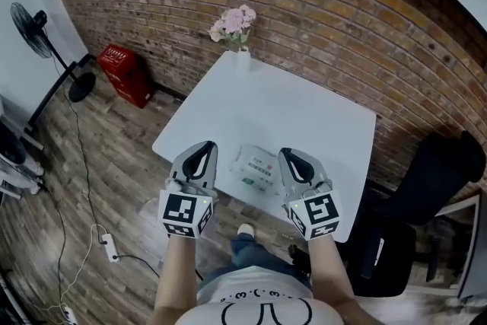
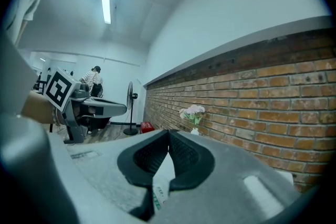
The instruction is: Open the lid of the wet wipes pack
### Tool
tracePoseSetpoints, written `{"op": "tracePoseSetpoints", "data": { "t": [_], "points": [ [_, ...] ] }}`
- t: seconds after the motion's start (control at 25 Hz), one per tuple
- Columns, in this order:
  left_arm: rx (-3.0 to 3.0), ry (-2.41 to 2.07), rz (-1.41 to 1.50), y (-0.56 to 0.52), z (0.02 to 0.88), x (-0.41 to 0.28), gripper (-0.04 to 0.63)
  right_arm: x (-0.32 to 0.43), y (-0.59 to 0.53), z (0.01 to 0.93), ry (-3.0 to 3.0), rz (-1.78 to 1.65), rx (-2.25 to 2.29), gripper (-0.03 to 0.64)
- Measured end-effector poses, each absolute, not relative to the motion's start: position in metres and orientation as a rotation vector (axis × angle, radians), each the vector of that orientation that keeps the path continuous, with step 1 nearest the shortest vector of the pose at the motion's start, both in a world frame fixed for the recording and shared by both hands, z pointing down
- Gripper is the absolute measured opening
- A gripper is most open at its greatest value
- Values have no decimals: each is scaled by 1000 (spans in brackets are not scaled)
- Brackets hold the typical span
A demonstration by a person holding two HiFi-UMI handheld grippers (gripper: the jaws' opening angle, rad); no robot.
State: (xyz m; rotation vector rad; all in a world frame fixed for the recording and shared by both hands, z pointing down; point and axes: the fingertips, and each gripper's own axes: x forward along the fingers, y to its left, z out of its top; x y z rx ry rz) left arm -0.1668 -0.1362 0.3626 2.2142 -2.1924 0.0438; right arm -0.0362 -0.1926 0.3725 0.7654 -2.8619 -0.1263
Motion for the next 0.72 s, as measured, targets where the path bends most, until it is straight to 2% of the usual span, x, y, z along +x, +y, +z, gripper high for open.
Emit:
{"op": "tracePoseSetpoints", "data": {
  "t": [0.24,0.72],
  "points": [
    [2264,-2105,50,-193,376,-184,11,-58,-239,384,-2819,-134,794,-2],
    [2415,-1827,73,-243,399,-186,11,-48,-274,388,-2748,-43,1043,1]
  ]
}}
